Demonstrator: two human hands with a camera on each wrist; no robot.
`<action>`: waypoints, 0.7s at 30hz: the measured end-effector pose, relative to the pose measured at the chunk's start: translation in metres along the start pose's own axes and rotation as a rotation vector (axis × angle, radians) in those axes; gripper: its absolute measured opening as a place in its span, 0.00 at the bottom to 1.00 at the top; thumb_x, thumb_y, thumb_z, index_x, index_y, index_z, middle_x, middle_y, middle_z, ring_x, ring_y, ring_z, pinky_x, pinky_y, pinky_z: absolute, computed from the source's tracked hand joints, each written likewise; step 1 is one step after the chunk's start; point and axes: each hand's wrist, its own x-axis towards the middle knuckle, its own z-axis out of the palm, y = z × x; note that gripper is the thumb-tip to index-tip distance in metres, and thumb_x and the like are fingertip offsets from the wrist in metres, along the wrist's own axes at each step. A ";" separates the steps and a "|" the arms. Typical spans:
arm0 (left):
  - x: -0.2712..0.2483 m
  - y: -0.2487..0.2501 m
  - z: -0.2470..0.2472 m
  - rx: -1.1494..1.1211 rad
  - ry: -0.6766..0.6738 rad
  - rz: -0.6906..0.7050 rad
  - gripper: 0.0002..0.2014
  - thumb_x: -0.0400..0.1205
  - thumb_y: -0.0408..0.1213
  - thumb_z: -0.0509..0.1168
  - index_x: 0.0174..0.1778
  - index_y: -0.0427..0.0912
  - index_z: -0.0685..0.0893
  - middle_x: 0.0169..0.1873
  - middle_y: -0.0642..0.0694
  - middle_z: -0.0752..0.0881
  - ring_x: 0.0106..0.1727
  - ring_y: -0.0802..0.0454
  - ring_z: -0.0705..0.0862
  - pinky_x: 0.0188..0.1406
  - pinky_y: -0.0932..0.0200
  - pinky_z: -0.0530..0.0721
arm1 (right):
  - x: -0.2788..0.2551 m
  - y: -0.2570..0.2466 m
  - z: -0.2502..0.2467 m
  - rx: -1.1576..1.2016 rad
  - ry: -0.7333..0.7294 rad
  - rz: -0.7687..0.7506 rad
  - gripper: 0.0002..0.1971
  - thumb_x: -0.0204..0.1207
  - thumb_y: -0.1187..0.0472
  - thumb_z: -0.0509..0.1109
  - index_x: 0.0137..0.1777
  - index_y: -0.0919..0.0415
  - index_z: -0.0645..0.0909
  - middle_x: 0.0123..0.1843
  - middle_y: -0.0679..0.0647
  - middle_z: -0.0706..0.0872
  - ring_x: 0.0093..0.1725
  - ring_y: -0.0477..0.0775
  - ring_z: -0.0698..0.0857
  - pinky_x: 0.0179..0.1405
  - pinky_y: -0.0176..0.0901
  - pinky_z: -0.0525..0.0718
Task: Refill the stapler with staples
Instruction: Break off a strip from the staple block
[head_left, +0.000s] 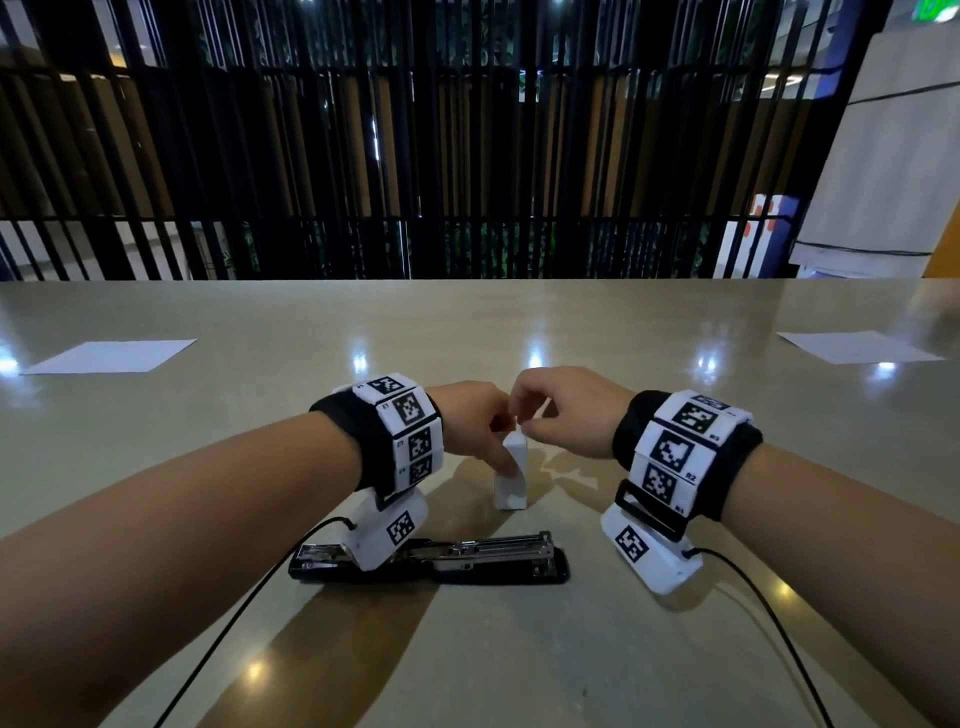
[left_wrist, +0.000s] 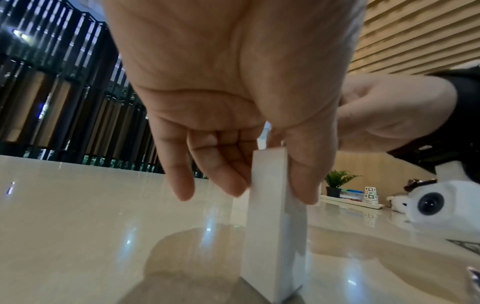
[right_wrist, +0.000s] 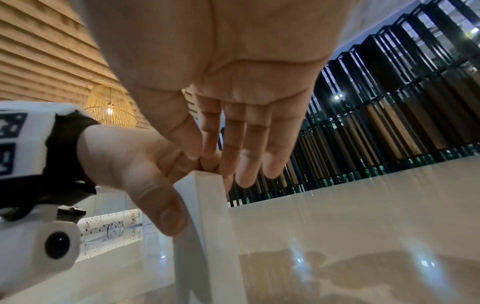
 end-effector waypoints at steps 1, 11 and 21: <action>0.000 0.001 0.002 -0.010 0.002 0.004 0.16 0.72 0.46 0.75 0.31 0.45 0.75 0.28 0.51 0.76 0.29 0.54 0.73 0.30 0.60 0.70 | -0.001 -0.002 -0.001 -0.023 0.002 -0.022 0.07 0.77 0.61 0.69 0.53 0.55 0.85 0.49 0.46 0.84 0.47 0.47 0.81 0.46 0.39 0.78; -0.007 -0.009 0.002 -0.147 -0.029 -0.034 0.22 0.70 0.48 0.76 0.54 0.37 0.85 0.28 0.53 0.80 0.31 0.53 0.79 0.33 0.60 0.77 | -0.003 -0.019 -0.004 -0.288 -0.083 -0.098 0.09 0.77 0.58 0.69 0.52 0.58 0.90 0.50 0.51 0.92 0.50 0.51 0.88 0.52 0.42 0.85; -0.007 -0.005 0.006 -0.147 -0.019 -0.077 0.16 0.70 0.46 0.77 0.41 0.35 0.87 0.31 0.46 0.84 0.33 0.48 0.79 0.34 0.60 0.77 | -0.003 -0.034 0.001 -0.622 -0.173 -0.187 0.10 0.79 0.62 0.62 0.50 0.63 0.84 0.38 0.55 0.83 0.35 0.54 0.78 0.25 0.37 0.69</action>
